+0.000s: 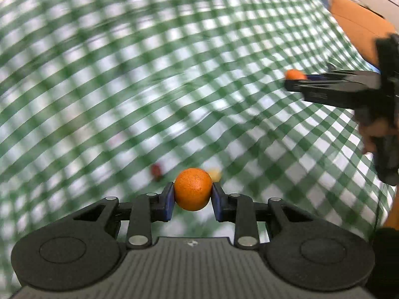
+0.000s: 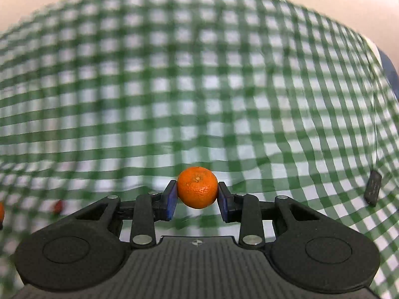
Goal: Organize fruits
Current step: 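Grasp an orange with the left tool while the right tool grasps a mandarin, then carry both citrus fruits to the blue plate and open both tools to drop them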
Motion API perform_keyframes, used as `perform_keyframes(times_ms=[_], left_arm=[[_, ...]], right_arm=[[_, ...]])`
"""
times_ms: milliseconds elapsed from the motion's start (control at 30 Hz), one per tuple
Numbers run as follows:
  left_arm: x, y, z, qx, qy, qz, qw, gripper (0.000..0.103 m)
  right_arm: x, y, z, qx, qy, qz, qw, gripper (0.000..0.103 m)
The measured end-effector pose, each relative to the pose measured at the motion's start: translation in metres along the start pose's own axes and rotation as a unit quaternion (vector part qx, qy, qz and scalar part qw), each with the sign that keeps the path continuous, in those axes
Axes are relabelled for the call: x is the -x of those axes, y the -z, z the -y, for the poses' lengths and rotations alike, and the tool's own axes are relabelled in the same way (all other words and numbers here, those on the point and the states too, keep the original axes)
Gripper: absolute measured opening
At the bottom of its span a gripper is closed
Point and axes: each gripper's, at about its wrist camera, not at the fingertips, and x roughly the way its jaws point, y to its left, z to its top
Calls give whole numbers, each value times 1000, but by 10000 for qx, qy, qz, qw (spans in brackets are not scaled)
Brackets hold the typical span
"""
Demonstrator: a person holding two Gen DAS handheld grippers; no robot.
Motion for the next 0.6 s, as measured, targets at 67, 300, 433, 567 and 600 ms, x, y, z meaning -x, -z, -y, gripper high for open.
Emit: perform_keyframes(times_ms=[67, 300, 433, 567, 600], left_arm=[[32, 20, -9, 225, -166, -71, 9996, 34], [141, 106, -43, 1102, -752, -450, 9900, 34], [186, 152, -58, 1405, -1021, -522, 9834, 34], [220, 191, -61, 1556, -1196, -494, 9793, 34], [226, 199, -62, 1610, -1207, -480, 9784, 34]], right_arm=[[33, 4, -19, 151, -227, 33, 9996, 35], [133, 29, -109, 247, -1344, -214, 9904, 35], [182, 42, -172, 203, -1952, -505, 9793, 35], [224, 57, -222, 361, -2421, -814, 9661, 35], [231, 63, -233, 444, -2491, -885, 9634, 35]])
